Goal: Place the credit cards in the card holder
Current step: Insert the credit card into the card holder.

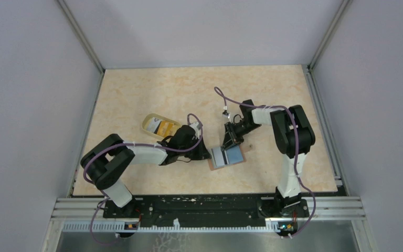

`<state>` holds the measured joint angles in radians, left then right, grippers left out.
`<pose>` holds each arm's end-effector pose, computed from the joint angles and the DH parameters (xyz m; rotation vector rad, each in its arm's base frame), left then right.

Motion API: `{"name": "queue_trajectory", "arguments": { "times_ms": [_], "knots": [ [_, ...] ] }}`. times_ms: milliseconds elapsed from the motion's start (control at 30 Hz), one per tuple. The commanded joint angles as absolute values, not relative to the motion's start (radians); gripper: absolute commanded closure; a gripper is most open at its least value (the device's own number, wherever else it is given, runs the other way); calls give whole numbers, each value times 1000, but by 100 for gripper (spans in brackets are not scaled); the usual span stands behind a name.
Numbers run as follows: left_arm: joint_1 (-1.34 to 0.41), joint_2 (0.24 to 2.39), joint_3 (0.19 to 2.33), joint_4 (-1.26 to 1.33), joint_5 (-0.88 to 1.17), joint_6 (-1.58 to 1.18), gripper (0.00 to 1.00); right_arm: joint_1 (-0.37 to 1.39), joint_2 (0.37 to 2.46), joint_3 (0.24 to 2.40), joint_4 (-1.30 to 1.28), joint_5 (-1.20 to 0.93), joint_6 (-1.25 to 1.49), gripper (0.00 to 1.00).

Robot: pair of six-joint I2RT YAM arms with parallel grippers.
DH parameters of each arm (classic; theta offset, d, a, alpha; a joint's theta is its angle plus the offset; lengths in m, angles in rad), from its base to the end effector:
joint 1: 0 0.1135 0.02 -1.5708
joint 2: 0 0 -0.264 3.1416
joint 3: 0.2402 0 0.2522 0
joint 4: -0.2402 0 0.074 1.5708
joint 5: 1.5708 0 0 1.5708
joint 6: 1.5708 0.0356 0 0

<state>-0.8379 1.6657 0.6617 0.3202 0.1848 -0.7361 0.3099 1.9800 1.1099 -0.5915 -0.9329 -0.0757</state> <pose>0.2036 -0.2360 0.1330 0.2332 2.4495 -0.9879 0.3143 0.1307 0.1125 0.6109 -2.7281 -1.4153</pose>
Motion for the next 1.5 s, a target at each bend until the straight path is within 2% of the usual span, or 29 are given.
{"name": "queue_trajectory", "arguments": {
  "times_ms": [0,200,433,767,867,1067,1267,1467],
  "knots": [
    [-847,1704,664,307,203,-720,88,364,2005,1140,-524,-940,-55,87],
    [-847,1711,665,318,209,-716,88,367,2006,1154,-530,-965,-56,79],
    [-847,1690,643,319,177,-718,87,354,1916,1176,-577,-893,-121,63],
    [-847,1680,619,354,171,-717,86,354,1793,1153,-559,-739,-190,61],
    [-847,1673,611,360,168,-717,87,358,1772,1139,-558,-707,-213,65],
    [-847,1640,590,366,154,-719,88,386,1753,1100,-554,-602,-261,87],
    [-847,1648,591,373,165,-716,88,444,1766,1092,-565,-494,-281,94],
    [-847,1664,600,375,183,-707,88,480,1789,1094,-577,-491,-282,96]
  ]
}}
